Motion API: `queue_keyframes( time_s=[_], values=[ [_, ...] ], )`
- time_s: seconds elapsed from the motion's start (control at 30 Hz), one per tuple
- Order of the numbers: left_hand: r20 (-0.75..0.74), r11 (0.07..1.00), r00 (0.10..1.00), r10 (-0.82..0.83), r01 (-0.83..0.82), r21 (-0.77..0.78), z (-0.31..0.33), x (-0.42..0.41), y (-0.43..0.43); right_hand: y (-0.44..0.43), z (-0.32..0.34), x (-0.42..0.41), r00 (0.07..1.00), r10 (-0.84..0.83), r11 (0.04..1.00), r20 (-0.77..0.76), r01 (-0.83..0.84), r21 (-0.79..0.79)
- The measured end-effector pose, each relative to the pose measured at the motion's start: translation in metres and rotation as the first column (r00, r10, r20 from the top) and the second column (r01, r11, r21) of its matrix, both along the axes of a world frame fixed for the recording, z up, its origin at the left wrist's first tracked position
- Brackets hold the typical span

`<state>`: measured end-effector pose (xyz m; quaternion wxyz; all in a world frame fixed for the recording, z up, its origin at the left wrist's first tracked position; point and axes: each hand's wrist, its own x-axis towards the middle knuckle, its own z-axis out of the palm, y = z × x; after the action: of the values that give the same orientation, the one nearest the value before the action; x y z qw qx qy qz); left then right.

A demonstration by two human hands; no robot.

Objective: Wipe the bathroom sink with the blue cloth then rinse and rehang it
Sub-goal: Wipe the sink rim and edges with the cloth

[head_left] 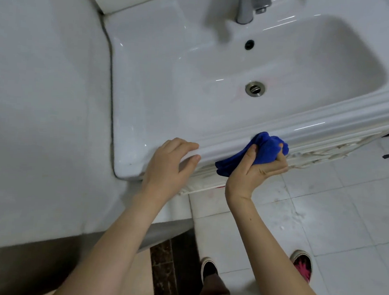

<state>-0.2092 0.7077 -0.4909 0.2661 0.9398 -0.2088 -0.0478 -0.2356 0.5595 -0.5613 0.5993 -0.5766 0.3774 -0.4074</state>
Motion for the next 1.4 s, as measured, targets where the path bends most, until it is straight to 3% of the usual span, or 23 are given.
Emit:
queue_keyframes(
  time_s=[0.07,0.17,0.43,0.5,0.6,0.67,0.87,0.97,1.07,1.2,1.4],
  values=[
    [0.051,0.998,0.997,0.063,-0.064,0.01,-0.004,-0.003,0.02,0.027,0.001,0.001,1.0,0.009,1.0,-0.012,-0.009,0.008],
    [0.004,0.986,0.987,0.163,-0.163,-0.042,-0.004,-0.004,0.027,0.064,0.0,0.0,0.999,0.034,0.999,-0.025,-0.034,0.018],
    [0.0,0.973,0.976,0.217,-0.216,-0.082,-0.006,-0.002,0.025,0.09,0.001,-0.013,0.971,0.232,0.961,-0.061,-0.238,-0.138],
    [-0.03,0.971,0.974,0.225,-0.226,-0.081,-0.005,-0.001,0.025,0.059,0.007,-0.009,0.989,0.139,0.986,-0.047,-0.142,-0.083],
    [-0.047,0.966,0.97,0.24,-0.244,-0.089,-0.003,0.0,0.024,0.0,0.018,0.004,0.989,-0.135,0.991,-0.064,0.136,0.006],
    [-0.052,0.964,0.966,0.252,-0.256,-0.079,-0.001,0.0,0.022,-0.011,0.02,0.009,0.978,-0.202,0.979,-0.056,0.203,0.01],
    [-0.072,0.962,0.964,0.258,-0.263,-0.075,0.002,-0.001,0.019,0.105,0.007,-0.004,0.989,0.139,0.989,-0.047,-0.136,0.06],
    [-0.07,0.966,0.968,0.243,-0.248,-0.074,0.001,0.0,0.019,0.126,0.008,-0.005,0.98,0.196,0.979,-0.02,-0.194,0.061],
    [-0.068,0.965,0.966,0.248,-0.253,-0.073,-0.002,0.001,0.019,0.101,0.01,-0.009,0.974,0.227,0.973,-0.021,-0.226,0.042],
    [-0.077,0.965,0.965,0.249,-0.254,-0.064,-0.002,0.001,0.02,0.028,0.013,-0.004,0.99,0.128,0.988,-0.057,-0.122,0.095],
    [-0.072,0.965,0.967,0.244,-0.249,-0.078,0.001,-0.003,0.019,-0.106,0.015,-0.009,0.989,0.056,0.998,-0.14,-0.059,-0.015]
  ],
)
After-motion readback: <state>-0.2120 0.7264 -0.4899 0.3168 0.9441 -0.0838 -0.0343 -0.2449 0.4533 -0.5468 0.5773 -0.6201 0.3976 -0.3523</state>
